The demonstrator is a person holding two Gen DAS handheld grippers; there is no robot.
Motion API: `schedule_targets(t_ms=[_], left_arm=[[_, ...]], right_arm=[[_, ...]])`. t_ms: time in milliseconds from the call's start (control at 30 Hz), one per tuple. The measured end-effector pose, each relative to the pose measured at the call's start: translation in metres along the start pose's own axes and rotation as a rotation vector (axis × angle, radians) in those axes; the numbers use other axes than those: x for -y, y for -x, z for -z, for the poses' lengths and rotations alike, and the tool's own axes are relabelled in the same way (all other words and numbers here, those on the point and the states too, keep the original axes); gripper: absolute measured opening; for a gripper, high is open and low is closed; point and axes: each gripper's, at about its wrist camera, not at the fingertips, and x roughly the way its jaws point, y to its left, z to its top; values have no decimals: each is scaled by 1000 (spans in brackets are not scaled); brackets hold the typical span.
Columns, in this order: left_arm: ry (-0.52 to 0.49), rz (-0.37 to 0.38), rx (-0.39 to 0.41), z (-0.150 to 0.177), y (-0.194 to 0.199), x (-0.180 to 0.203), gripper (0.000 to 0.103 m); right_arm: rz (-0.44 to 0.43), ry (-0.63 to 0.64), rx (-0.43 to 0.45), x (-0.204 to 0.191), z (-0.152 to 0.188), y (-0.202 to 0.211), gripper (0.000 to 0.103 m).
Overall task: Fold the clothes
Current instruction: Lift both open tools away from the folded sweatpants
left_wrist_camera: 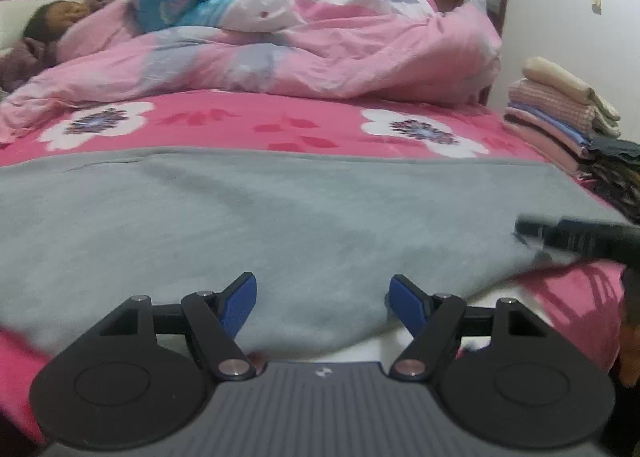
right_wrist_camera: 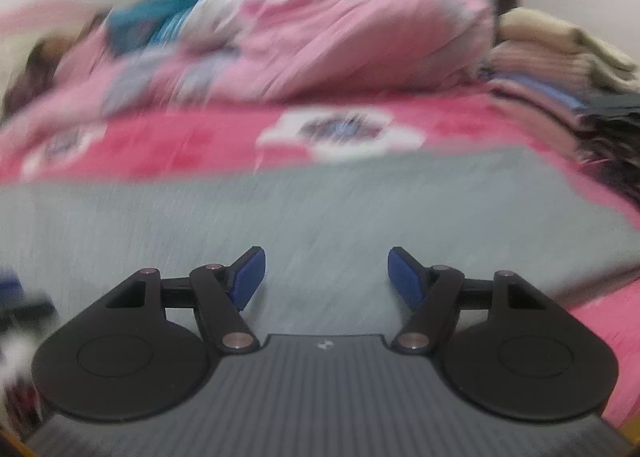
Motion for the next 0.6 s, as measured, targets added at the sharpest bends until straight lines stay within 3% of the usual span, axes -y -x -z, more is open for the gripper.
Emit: schedule_targets(t_ms=[100, 200, 333, 433, 567, 600], left_arm=[[60, -15, 19, 2, 28, -31, 76], [124, -39, 48, 2, 49, -61, 76], [175, -123, 80, -6, 58, -92, 75], [209, -209, 88, -14, 63, -113, 73], [221, -300, 124, -17, 77, -141, 68], [219, -312, 133, -17, 80, -147, 68]], right_arm=[[-33, 78, 11, -22, 19, 31, 68], [-115, 102, 38, -43, -4, 40, 68], [-222, 145, 119, -95, -52, 11, 67], [-309, 154, 86, -143, -68, -27, 61], [-347, 265, -9, -196, -38, -48, 44], [-334, 288, 12, -202, -26, -38, 44]])
